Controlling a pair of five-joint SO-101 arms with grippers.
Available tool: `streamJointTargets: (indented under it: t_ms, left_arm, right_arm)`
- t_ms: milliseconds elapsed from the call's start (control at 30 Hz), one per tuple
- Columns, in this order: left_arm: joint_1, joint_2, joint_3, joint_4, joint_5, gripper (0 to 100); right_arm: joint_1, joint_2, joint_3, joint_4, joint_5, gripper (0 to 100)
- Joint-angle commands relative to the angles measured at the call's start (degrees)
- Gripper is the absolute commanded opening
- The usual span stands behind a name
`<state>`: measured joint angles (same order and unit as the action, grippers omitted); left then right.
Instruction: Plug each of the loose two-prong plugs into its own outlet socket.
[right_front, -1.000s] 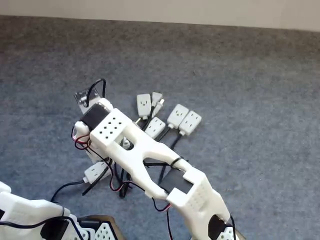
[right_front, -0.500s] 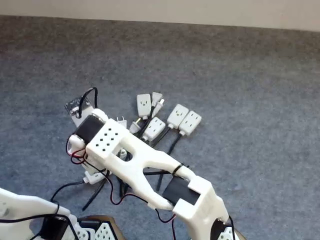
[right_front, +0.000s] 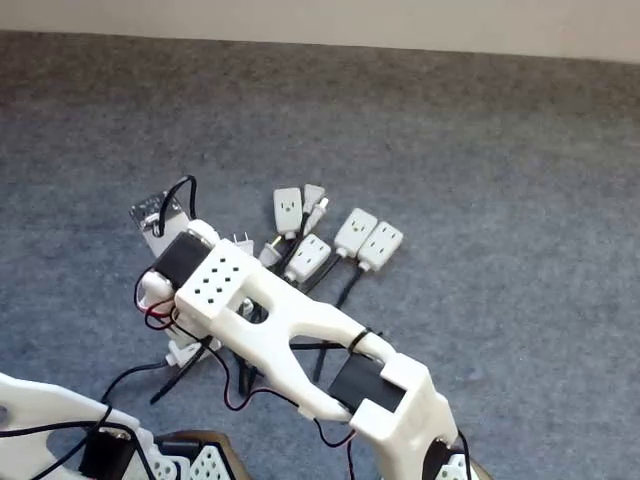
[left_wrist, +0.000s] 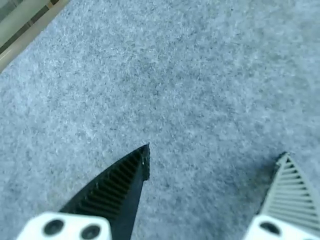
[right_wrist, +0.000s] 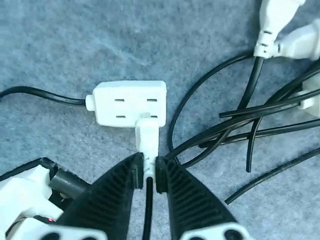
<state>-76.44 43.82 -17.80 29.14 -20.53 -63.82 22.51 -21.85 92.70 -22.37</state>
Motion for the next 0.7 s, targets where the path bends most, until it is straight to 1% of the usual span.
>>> streamJointTargets:
  t_ms: [0,567,667]
  left_arm:
    - [-0.92,-0.31,-2.15,0.18,0.35,35]
    - [-0.84,-0.04,-1.89,0.18,0.18,35]
    - [-0.84,-0.04,-1.89,0.18,0.18,35]
  right_arm:
    - [1.98,-2.95,-0.66,-1.27,0.26,0.5]
    - [2.51,-3.3,-0.84,-1.27,0.53,0.5]
    - [2.68,-3.3,-2.77,-0.66,0.53,0.5]
